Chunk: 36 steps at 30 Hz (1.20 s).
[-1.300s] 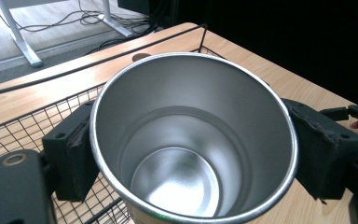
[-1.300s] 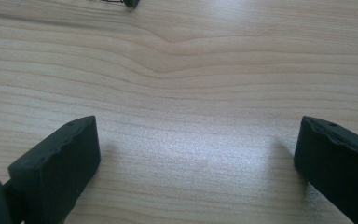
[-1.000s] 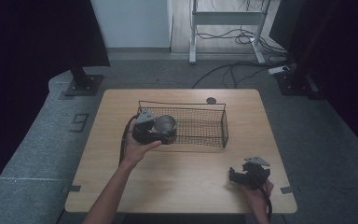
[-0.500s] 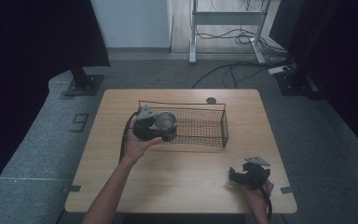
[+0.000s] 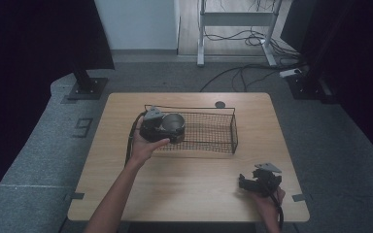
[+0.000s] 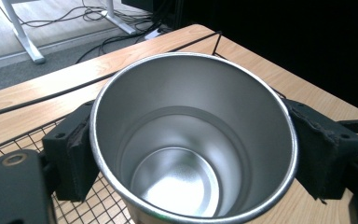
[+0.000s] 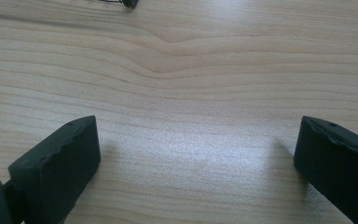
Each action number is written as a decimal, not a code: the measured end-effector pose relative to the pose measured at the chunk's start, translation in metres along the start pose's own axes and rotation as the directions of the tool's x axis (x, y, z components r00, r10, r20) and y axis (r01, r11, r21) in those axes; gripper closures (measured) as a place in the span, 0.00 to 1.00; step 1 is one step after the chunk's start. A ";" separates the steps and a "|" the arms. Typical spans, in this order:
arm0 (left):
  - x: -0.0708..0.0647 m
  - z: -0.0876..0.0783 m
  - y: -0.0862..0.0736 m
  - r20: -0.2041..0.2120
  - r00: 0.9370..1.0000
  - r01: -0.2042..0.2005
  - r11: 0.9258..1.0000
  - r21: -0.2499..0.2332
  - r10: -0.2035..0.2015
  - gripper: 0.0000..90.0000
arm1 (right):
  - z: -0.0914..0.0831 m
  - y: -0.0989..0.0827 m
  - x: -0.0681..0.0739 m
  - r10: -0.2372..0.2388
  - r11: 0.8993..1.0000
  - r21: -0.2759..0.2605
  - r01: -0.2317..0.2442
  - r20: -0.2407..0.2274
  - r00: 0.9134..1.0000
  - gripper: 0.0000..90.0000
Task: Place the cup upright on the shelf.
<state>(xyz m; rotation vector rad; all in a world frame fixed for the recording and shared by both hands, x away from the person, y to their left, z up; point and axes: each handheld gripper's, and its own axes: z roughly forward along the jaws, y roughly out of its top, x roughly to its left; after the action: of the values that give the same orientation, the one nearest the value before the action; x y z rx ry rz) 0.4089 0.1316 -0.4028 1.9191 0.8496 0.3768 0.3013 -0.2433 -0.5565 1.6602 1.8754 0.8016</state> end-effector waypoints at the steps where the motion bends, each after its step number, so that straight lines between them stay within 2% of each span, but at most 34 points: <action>1: 0.001 0.001 0.001 -0.001 1.000 0.001 1.000 0.000 -0.001 0.16 | 0.000 0.000 0.000 0.000 1.000 0.000 0.000 0.000 1.000 0.00; 9: 0.007 0.009 0.002 -0.008 1.000 0.015 1.000 0.014 -0.015 0.16 | 0.000 0.000 0.000 -0.001 1.000 0.000 0.001 -0.001 1.000 0.00; 19: 0.012 0.017 0.011 0.001 1.000 0.009 1.000 0.015 -0.009 0.16 | 0.000 0.000 0.000 0.000 1.000 0.001 0.000 -0.001 1.000 0.00; 25: 0.017 0.025 0.014 -0.014 1.000 0.021 0.999 0.027 -0.020 0.16 | 0.000 0.000 0.000 0.001 1.000 0.001 -0.001 0.000 1.000 0.00; 36: 0.022 0.037 0.009 -0.020 0.999 0.029 0.998 0.056 -0.028 0.16 | 0.000 0.000 0.000 0.000 1.000 0.001 0.000 0.000 1.000 0.00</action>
<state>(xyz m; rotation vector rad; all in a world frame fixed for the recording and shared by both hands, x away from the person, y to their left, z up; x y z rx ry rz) 0.4495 0.1199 -0.4148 1.9560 0.9075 0.3577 0.3012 -0.2433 -0.5564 1.6606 1.8767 0.8009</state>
